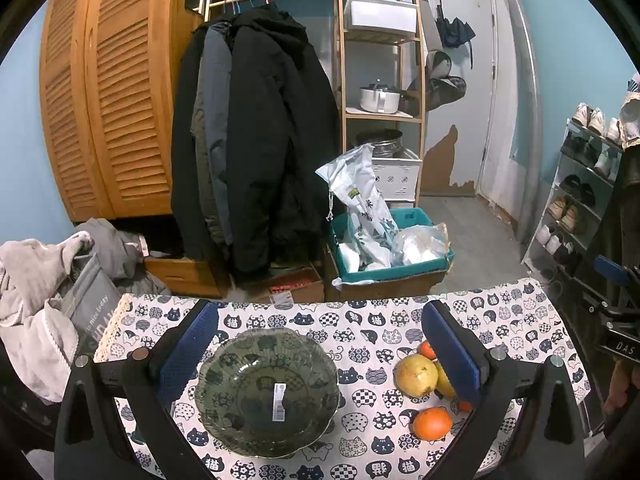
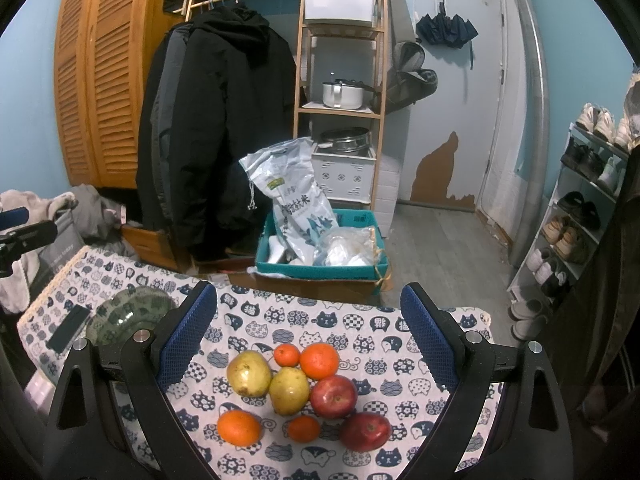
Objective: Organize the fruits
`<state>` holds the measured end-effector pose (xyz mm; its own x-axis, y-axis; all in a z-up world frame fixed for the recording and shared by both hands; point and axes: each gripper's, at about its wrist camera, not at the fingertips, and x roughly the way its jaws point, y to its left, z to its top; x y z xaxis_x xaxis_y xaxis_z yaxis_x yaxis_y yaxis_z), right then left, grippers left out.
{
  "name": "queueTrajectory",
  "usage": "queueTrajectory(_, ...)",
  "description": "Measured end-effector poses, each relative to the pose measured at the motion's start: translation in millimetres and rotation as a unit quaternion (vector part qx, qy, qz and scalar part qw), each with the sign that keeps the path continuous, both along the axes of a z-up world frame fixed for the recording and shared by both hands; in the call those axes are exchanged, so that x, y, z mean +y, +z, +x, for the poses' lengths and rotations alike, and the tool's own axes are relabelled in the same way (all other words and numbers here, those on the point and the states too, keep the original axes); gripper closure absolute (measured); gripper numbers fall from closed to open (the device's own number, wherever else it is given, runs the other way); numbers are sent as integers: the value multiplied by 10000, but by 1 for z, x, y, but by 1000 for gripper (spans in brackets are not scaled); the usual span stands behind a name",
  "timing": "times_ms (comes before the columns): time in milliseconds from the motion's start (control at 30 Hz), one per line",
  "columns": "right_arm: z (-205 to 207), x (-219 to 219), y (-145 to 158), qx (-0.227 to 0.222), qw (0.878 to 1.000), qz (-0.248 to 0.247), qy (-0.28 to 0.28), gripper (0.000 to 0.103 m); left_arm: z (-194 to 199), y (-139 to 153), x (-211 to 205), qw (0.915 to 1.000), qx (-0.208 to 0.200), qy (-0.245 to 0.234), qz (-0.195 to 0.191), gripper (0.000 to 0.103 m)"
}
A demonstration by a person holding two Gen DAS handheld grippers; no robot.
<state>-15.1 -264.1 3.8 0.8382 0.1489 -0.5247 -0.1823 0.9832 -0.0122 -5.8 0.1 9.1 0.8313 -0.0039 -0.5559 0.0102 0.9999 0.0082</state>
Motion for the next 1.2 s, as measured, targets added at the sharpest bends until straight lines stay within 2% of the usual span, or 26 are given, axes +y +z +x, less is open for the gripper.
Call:
queueTrajectory(767, -2, 1, 0, -17, 10000, -15, -2, 11, -2, -3, 3, 9999, 68, 17, -73, 1)
queueTrajectory(1200, -4, -6, 6, 5, 10000, -49, -62, 11, 2, -6, -8, 9999, 162, -10, 59, 0)
